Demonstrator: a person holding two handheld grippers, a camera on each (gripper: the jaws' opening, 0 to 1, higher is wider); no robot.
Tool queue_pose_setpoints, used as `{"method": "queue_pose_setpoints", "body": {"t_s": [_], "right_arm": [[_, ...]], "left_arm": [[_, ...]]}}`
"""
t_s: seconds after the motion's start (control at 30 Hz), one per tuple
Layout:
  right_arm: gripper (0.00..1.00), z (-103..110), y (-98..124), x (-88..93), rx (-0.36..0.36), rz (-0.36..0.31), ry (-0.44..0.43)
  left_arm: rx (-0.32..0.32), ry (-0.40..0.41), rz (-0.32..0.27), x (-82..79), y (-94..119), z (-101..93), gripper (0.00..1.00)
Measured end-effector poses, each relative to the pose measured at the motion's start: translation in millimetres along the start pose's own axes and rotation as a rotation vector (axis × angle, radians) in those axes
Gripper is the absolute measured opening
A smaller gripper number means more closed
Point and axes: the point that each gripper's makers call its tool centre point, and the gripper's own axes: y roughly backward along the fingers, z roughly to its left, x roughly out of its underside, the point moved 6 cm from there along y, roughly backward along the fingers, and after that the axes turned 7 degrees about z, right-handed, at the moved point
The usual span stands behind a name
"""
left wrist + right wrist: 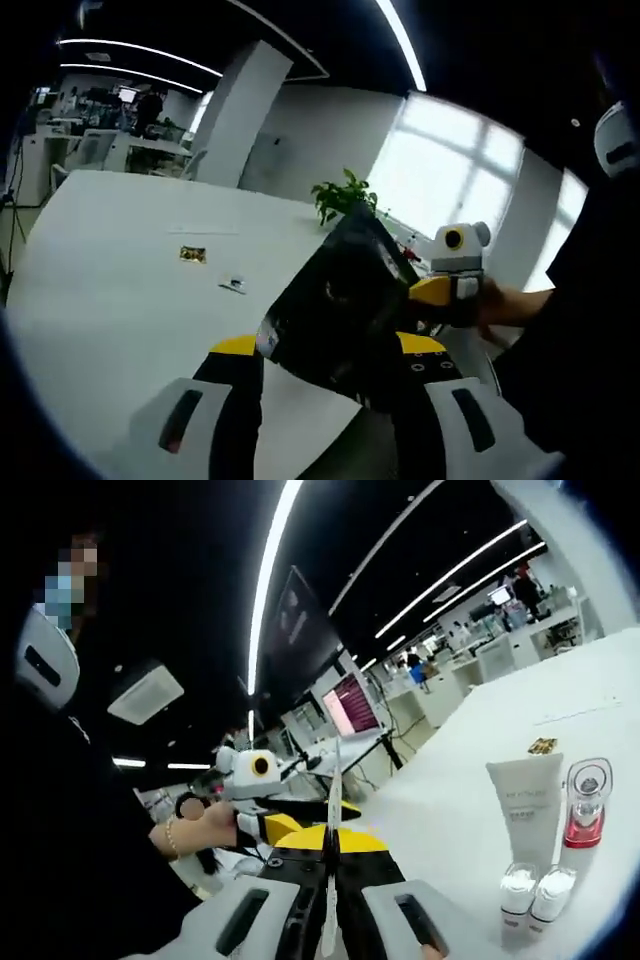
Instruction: Arrange the skincare products in the storage area until every visible bottle or jar stands upright without overlapping.
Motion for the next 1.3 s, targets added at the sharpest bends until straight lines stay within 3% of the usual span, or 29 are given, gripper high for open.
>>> {"method": "queue_pose_setpoints", "body": {"t_s": [0.17,0.27,0.4,0.47,0.57,0.73,0.83,0.9,0.93,1.0,1.03,1.17,1.3], "right_arm": [[0.00,6,0,-5.0,-0.028,-0.077,-0.073],[0.00,6,1,-7.0,-0.003,-0.129,-0.115],[0.00,2,5,-7.2,0.028,-0.258,-0.286],[0.00,2,5,-4.9,0.030,-0.285,-0.319],[0.00,0,4,3.4,0.054,-0.268,-0.335],[0.00,-3,7,5.9,0.082,-0.292,-0.377],[0.00,-5,8,6.2,0.099,-0.299,-0.391],[0.00,-7,8,7.5,0.124,-0.292,-0.391],[0.00,-8,8,8.1,0.139,-0.285,-0.374],[0.00,-6,7,8.1,0.137,-0.270,-0.338],[0.00,-3,6,7.5,0.125,-0.260,-0.309],[0.05,-7,8,12.0,0.192,-0.181,-0.149],[0.08,-7,11,11.6,0.209,-0.147,-0.034]], "left_arm": [[0.008,0.035,-0.019,3.2,-4,-7.2,0.44],[0.029,0.047,-0.023,5.9,-8,-16.0,0.42],[0.058,0.069,-0.017,15.0,-15,-26.7,0.38],[0.072,0.080,-0.019,18.4,-18,-31.7,0.32],[0.089,0.092,-0.030,18.1,-19,-37.4,0.22],[0.073,0.100,-0.033,16.7,-19,-38.6,0.20],[0.071,0.124,-0.059,13.6,-16,-38.7,0.12],[0.084,0.148,-0.109,8.3,-12,-39.5,0.04],[0.107,0.184,-0.116,6.9,-12,-41.4,0.02],[0.093,0.178,-0.102,8.2,-12,-38.7,0.01],[0.090,0.159,-0.095,8.5,-12,-38.2,0.00],[0.098,0.175,-0.089,7.1,-12,-36.8,0.00],[0.112,0.178,-0.089,6.2,-14,-36.7,0.00]]}}
